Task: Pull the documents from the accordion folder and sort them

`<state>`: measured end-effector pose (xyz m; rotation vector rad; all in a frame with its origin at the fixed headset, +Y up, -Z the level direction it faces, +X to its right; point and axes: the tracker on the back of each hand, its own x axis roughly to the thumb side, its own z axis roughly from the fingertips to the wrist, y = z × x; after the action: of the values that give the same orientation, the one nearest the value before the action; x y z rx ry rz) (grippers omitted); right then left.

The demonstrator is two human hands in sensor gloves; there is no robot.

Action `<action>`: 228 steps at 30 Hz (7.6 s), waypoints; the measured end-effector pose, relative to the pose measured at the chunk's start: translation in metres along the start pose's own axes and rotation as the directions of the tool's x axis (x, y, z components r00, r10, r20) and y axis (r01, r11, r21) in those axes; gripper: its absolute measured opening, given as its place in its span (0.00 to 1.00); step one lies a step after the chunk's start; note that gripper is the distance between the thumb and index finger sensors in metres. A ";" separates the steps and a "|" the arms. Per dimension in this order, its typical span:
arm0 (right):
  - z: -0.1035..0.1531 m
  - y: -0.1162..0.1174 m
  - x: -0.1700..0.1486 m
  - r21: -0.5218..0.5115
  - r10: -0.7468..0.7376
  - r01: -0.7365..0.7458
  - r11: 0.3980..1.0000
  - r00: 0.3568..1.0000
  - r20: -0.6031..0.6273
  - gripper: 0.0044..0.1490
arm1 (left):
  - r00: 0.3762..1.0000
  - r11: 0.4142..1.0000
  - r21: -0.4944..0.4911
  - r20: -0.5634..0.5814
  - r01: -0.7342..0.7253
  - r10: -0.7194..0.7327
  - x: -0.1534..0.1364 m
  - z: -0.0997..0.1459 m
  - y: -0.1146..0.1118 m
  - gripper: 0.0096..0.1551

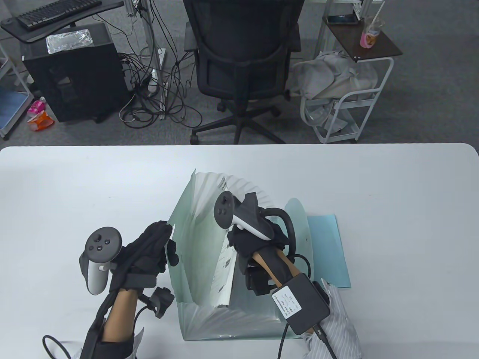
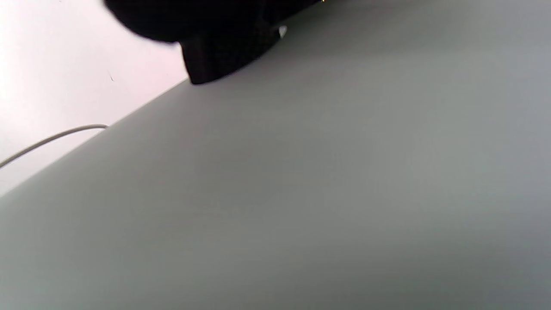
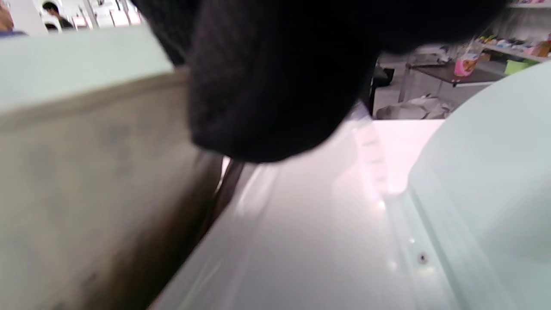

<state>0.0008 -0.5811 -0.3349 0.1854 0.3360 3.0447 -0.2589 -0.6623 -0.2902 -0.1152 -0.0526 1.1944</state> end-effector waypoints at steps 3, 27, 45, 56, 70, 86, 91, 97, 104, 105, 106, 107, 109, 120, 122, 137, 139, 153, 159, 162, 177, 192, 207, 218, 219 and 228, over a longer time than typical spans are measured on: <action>0.010 -0.015 -0.018 -0.047 -0.036 0.035 0.998 0.999 -0.024 0.24 | 1.000 1.000 0.001 -0.001 -0.003 0.003 0.000 0.000 0.000 0.42; 0.064 -0.084 -0.180 -0.251 -0.548 0.519 0.817 0.835 -0.055 0.25 | 1.000 1.000 0.013 -0.007 0.000 0.000 -0.001 0.001 0.000 0.42; 0.068 -0.056 -0.322 -0.804 -0.637 0.270 0.531 0.752 -0.168 0.24 | 1.000 1.000 0.013 -0.009 -0.001 0.001 -0.002 0.002 0.002 0.42; 0.038 0.011 -0.370 -0.379 -0.047 -0.231 0.896 0.799 -0.599 0.23 | 1.000 1.000 0.015 -0.010 -0.003 0.003 -0.003 0.002 0.003 0.42; -0.005 0.093 -0.388 -0.103 0.175 -0.329 0.939 0.711 -0.680 0.23 | 1.000 1.000 0.011 -0.008 -0.004 0.004 -0.003 0.001 0.003 0.42; -0.009 0.113 -0.397 -0.040 0.195 -0.309 0.950 0.690 -0.697 0.26 | 1.000 1.000 0.014 -0.010 -0.006 0.007 -0.003 0.001 0.003 0.42; -0.007 0.110 -0.394 0.022 0.238 -0.310 0.951 0.681 -0.693 0.29 | 1.000 1.000 0.016 -0.010 -0.011 0.011 -0.003 0.002 0.003 0.42; -0.004 0.088 -0.374 -0.018 0.249 -0.351 0.936 0.700 -0.670 0.30 | 1.000 1.000 0.015 -0.005 -0.012 0.012 -0.003 0.002 0.002 0.42; 0.006 0.036 -0.312 -0.140 0.209 -0.326 0.935 0.826 -0.523 0.34 | 0.999 0.999 0.014 0.000 -0.032 0.032 -0.005 0.002 0.001 0.42; 0.008 0.029 -0.302 -0.164 0.200 -0.320 0.933 0.841 -0.502 0.34 | 0.999 0.999 0.016 0.000 -0.037 0.037 -0.006 0.002 0.001 0.42; 0.012 0.018 -0.287 -0.199 0.184 -0.308 0.930 0.862 -0.473 0.34 | 0.999 0.999 0.015 0.000 -0.037 0.037 -0.006 0.002 0.001 0.42; 0.015 0.011 -0.278 -0.219 0.173 -0.297 0.929 0.874 -0.453 0.34 | 0.999 0.999 0.015 0.001 -0.038 0.038 -0.006 0.002 0.001 0.42; 0.022 -0.008 -0.245 -0.278 0.131 -0.247 0.928 0.917 -0.378 0.34 | 0.999 0.999 0.015 0.001 -0.042 0.042 -0.007 0.003 0.001 0.42; 0.043 -0.040 -0.082 -0.235 0.083 -0.062 0.970 0.993 0.082 0.31 | 0.999 0.999 0.001 0.014 -0.046 0.046 -0.006 0.001 -0.002 0.43; 0.042 -0.033 -0.062 -0.178 0.100 -0.074 0.981 0.985 0.140 0.30 | 0.999 0.999 0.000 0.014 -0.046 0.046 -0.006 0.001 -0.002 0.43; 0.018 0.007 0.023 0.202 0.099 -0.178 0.963 0.932 0.350 0.29 | 0.998 0.998 -0.004 0.013 -0.055 0.055 -0.007 0.001 -0.001 0.43; 0.016 0.006 0.029 0.209 0.064 -0.146 0.967 0.932 0.357 0.29 | 0.998 0.998 -0.005 0.014 -0.057 0.057 -0.007 0.001 -0.001 0.43; -0.014 0.020 0.043 0.234 0.277 -0.300 0.925 0.953 0.125 0.30 | 0.999 0.999 0.010 0.017 -0.041 0.041 -0.007 0.001 -0.001 0.42; -0.027 0.029 0.044 0.334 0.274 -0.292 0.896 0.956 0.101 0.30 | 0.999 0.999 0.013 0.016 -0.043 0.042 -0.007 0.002 0.000 0.42; -0.027 0.032 0.046 0.366 0.246 -0.276 0.889 0.961 0.128 0.30 | 0.999 0.999 0.013 0.016 -0.044 0.043 -0.007 0.002 0.000 0.42; -0.025 0.046 0.061 0.428 0.092 -0.198 0.882 0.962 0.257 0.30 | 0.999 0.999 0.001 0.018 -0.049 0.048 -0.008 0.001 -0.001 0.43; -0.005 0.011 0.027 0.119 0.104 -0.121 0.985 0.985 0.139 0.45 | 0.998 0.999 0.002 0.017 -0.053 0.053 -0.009 0.001 0.000 0.43; -0.008 -0.010 -0.033 0.170 -0.245 0.253 0.952 0.967 -0.063 0.38 | 0.998 0.998 0.004 0.015 -0.058 0.058 -0.009 0.001 0.000 0.43; 0.020 -0.038 -0.087 0.090 -0.439 0.443 0.892 0.897 -0.058 0.29 | 0.998 0.998 0.007 0.014 -0.063 0.063 -0.009 0.002 -0.001 0.43; 0.024 -0.042 -0.093 0.080 -0.462 0.464 0.882 0.886 -0.053 0.29 | 0.998 0.998 0.007 0.014 -0.064 0.064 -0.009 0.002 -0.001 0.43; 0.061 -0.064 -0.159 -0.047 -0.665 0.663 0.747 0.745 -0.050 0.29 | 0.998 0.998 0.000 0.013 -0.066 0.066 -0.009 0.002 -0.001 0.43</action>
<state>0.1696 -0.5199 -0.3079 -0.0367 0.2855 2.3361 -0.2615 -0.6714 -0.2884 -0.1092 -0.0604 1.2608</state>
